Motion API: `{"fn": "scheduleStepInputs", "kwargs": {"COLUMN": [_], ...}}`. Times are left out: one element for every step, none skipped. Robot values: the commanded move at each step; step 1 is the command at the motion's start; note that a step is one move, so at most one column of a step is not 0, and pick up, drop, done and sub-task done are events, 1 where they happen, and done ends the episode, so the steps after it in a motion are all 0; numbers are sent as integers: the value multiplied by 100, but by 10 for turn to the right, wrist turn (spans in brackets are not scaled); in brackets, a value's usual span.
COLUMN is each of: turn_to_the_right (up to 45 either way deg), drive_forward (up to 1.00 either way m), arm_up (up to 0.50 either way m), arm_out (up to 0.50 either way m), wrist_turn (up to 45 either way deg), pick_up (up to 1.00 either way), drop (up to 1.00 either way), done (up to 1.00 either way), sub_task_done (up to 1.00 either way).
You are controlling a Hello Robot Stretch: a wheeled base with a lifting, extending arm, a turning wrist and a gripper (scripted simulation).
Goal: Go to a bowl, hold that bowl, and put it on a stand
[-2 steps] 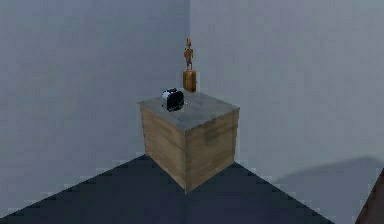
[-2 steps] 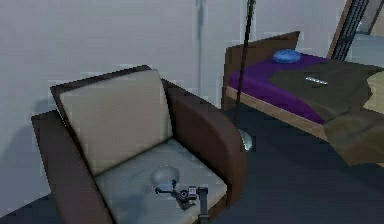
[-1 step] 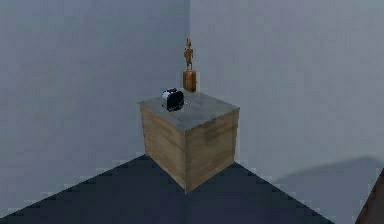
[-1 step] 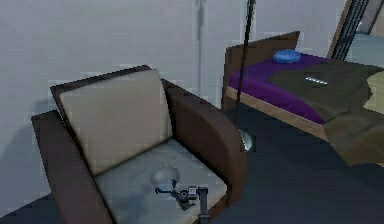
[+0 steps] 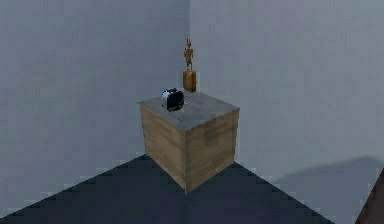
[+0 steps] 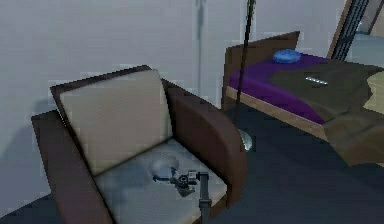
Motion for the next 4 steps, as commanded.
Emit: {"fn": "scheduleStepInputs", "kwargs": {"turn_to_the_right": [0, 0, 0, 0], "drive_forward": [0, 0, 0, 0], "arm_up": [50, 2, 0, 0], "arm_out": [0, 0, 0, 0], "wrist_turn": [0, 0, -450, -450], "pick_up": [0, 0, 0, 0], "drop": [0, 0, 0, 0], "done": [0, 0, 0, 0], "sub_task_done": [0, 0, 0, 0]}}
